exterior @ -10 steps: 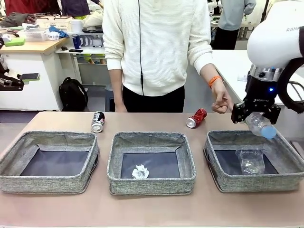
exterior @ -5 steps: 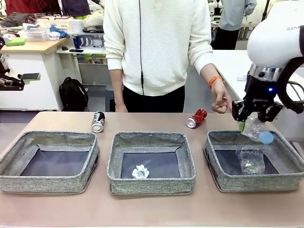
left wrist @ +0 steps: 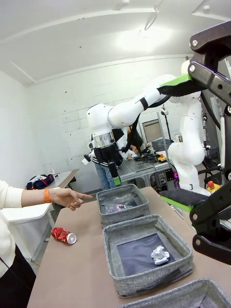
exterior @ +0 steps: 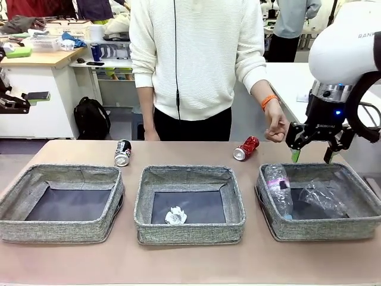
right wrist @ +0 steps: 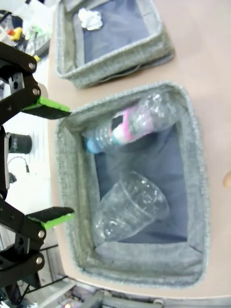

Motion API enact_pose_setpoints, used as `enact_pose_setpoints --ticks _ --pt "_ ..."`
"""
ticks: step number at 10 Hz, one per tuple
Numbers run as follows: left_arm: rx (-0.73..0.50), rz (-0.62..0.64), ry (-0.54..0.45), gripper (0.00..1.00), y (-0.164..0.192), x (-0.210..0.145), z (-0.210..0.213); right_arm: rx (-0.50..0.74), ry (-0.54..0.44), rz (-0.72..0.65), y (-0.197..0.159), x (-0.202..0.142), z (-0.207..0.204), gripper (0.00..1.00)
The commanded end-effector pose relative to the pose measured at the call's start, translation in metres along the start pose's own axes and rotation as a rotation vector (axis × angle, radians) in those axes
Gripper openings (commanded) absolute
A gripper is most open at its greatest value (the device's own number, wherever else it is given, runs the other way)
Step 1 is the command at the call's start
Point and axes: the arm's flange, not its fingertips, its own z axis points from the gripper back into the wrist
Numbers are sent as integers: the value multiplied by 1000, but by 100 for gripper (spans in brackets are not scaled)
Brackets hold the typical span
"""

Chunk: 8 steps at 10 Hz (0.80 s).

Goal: Sort the waste into the appropriate baskets.
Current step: Place the picked waste into the Fabric basket indicated by the person.

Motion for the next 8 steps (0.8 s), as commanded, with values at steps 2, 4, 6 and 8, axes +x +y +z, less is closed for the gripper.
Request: enact_pose_setpoints --ticks 2,4,6,8 --pt "-5 -3 9 100 -2 -2 1 22 5 9 4 4 2 100" --pt "-5 -3 9 100 -2 -2 1 23 2 11 5 3 2 100" --pt "-5 -3 9 100 -2 -2 1 100 -14 16 7 -2 13 100" --pt "-5 -3 9 100 -2 -2 1 427 -36 116 3 -27 59 100"
